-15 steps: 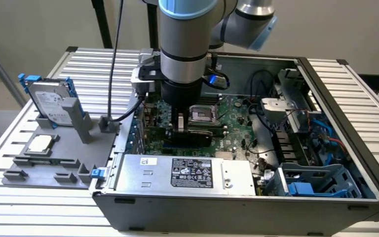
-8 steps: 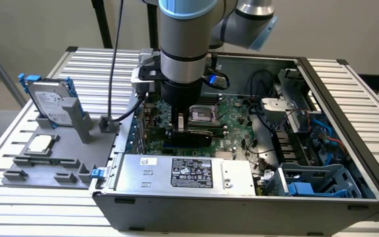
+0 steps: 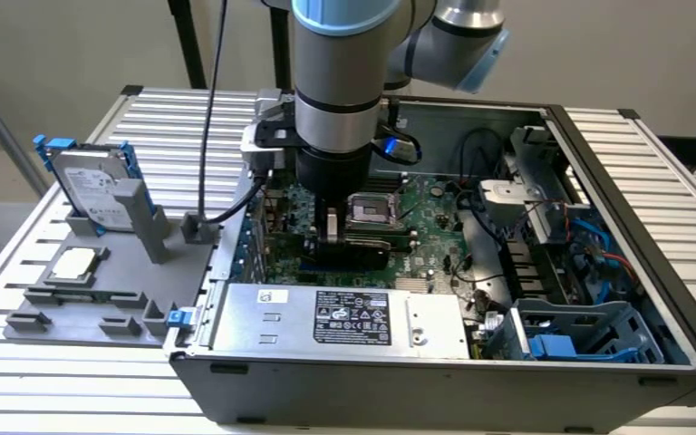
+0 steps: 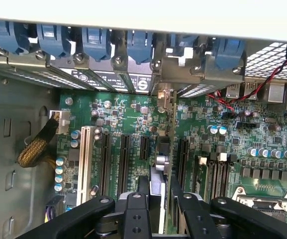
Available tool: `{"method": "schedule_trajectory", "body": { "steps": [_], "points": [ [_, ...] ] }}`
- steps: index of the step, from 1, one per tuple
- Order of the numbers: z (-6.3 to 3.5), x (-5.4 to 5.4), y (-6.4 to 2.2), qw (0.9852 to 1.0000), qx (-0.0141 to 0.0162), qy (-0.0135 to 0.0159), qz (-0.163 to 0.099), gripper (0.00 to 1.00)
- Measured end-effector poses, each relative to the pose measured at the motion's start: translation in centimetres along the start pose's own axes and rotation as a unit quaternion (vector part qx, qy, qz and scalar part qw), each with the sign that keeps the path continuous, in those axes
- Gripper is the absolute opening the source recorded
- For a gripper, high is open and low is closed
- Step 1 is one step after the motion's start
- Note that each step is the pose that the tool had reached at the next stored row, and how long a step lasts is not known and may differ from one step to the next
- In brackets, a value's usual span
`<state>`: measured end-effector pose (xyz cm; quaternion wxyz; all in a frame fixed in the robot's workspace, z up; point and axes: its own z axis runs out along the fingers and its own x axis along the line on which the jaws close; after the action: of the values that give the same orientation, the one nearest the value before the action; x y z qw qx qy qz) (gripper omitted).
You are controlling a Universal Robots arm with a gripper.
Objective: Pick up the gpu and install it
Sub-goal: 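Insert the gpu into the slot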
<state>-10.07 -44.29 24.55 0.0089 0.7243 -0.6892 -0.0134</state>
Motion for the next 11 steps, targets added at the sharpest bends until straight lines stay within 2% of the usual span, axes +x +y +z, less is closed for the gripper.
{"method": "schedule_trajectory", "body": {
  "steps": [2,3,6,11],
  "points": [
    [0.04,0.0,0.03,1.0,-0.0003,-0.0006,0.0,0.28],
    [0.09,0.0,0.04,1.0,0.0002,-0.001,0.0,0.33],
    [-0.24,0.0,0.02,1.0,-0.0006,-0.0004,0.0,0.33],
    [-2.18,0.0,0.08,1.0,-0.0017,-0.0004,0.0,0.33]
  ]
}}
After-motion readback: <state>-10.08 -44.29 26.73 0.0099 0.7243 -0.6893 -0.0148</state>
